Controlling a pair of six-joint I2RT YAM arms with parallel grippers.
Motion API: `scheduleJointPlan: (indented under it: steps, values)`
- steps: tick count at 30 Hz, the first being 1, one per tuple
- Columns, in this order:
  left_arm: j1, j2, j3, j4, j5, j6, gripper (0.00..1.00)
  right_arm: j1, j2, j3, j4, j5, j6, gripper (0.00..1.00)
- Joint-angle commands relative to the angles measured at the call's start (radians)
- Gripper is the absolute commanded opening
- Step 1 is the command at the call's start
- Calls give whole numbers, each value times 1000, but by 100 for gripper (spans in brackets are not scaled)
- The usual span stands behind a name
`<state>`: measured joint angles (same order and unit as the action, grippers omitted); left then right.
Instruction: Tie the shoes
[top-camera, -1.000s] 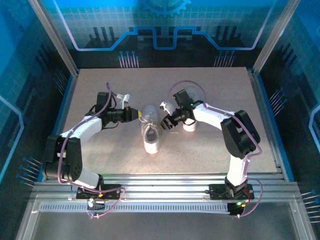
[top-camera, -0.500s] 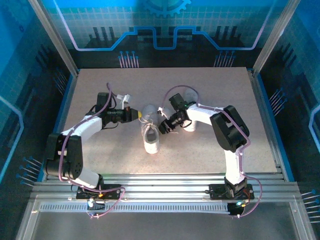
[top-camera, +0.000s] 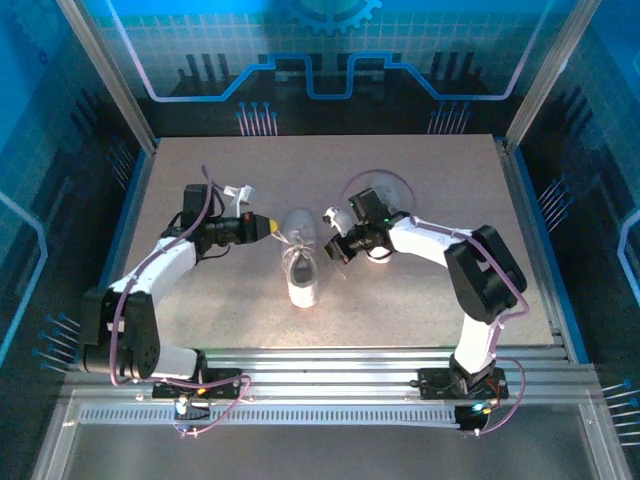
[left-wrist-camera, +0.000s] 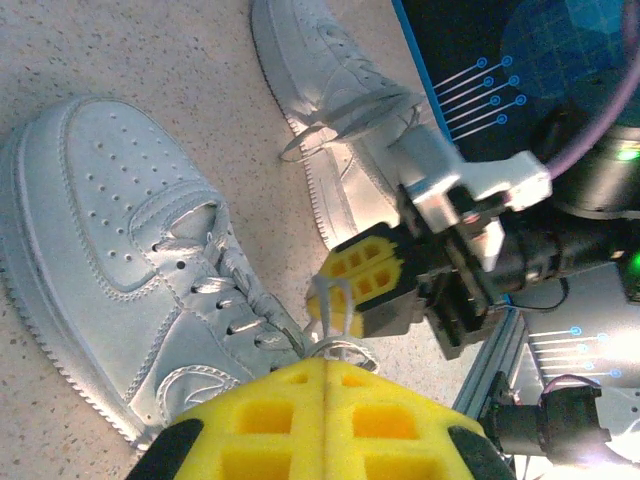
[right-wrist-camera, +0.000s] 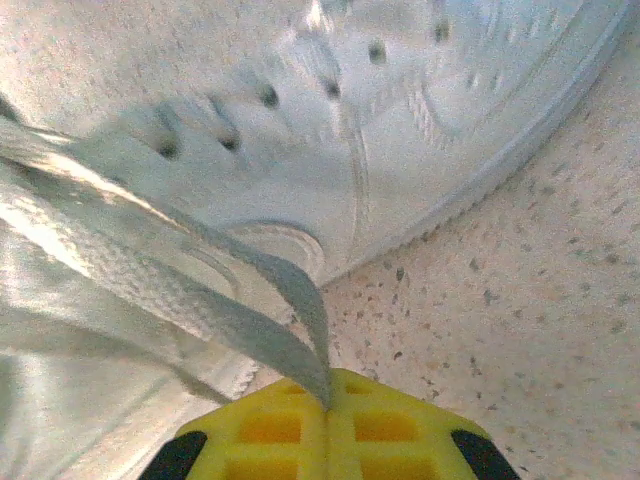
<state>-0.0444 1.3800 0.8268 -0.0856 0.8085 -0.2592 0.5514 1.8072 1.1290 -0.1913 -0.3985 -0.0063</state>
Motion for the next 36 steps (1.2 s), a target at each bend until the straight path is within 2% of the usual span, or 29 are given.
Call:
scheduleJointPlan:
  steps: [1, 9, 14, 18, 23, 29, 36]
  values:
    - [12, -50, -32, -60, -47, 10, 0, 13, -44, -16, 18, 38, -1, 5]
    - [21, -155, -104, -85, -178, -2, 0, 12, -96, -17, -35, 107, 16, 6]
    - [32, -166, -115, -105, -206, -9, 0, 10, -108, -18, -56, 95, 14, 7]
    - [57, -183, -135, -118, -248, -24, 0, 9, -95, -7, -101, 132, 6, 7]
    - [85, -195, -165, -116, -265, -34, 0, 6, -60, 39, -192, 198, -6, 9]
    - [100, -179, -191, -107, -266, -52, 0, 9, -47, 65, -223, 207, -10, 11]
    - [104, -170, -197, -90, -262, -59, 0, 7, -66, 72, -252, 238, -14, 3]
